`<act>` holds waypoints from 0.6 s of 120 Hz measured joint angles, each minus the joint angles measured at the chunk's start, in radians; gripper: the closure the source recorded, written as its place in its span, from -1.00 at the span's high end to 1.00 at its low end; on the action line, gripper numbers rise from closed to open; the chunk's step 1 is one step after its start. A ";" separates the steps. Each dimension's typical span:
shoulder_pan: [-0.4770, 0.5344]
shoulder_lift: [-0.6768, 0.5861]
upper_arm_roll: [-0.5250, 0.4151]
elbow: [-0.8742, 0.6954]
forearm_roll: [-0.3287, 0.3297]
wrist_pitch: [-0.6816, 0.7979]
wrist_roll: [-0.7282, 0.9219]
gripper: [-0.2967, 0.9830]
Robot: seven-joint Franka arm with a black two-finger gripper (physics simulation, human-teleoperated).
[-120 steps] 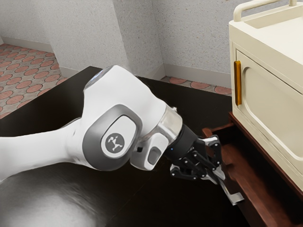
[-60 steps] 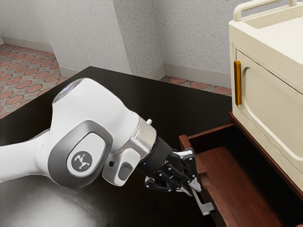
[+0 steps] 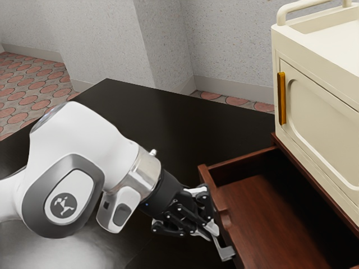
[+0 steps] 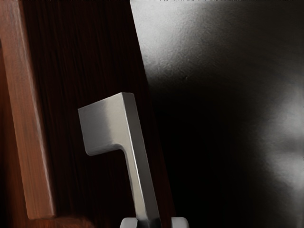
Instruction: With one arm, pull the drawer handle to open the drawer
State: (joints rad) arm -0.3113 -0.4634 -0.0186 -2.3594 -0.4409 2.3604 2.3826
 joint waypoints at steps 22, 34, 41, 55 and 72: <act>0.000 -0.021 0.002 -0.022 0.003 -0.002 -0.003 -0.55; -0.001 -0.036 0.002 -0.034 0.004 -0.003 -0.005 -0.55; 0.000 -0.039 0.002 -0.037 0.004 -0.004 -0.007 -0.54; 0.001 -0.041 0.008 -0.037 0.005 -0.005 -0.009 -0.51; 0.002 -0.041 0.015 -0.037 0.008 -0.008 -0.012 -0.38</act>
State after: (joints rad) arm -0.3097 -0.5046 -0.0037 -2.3965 -0.4326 2.3526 2.3706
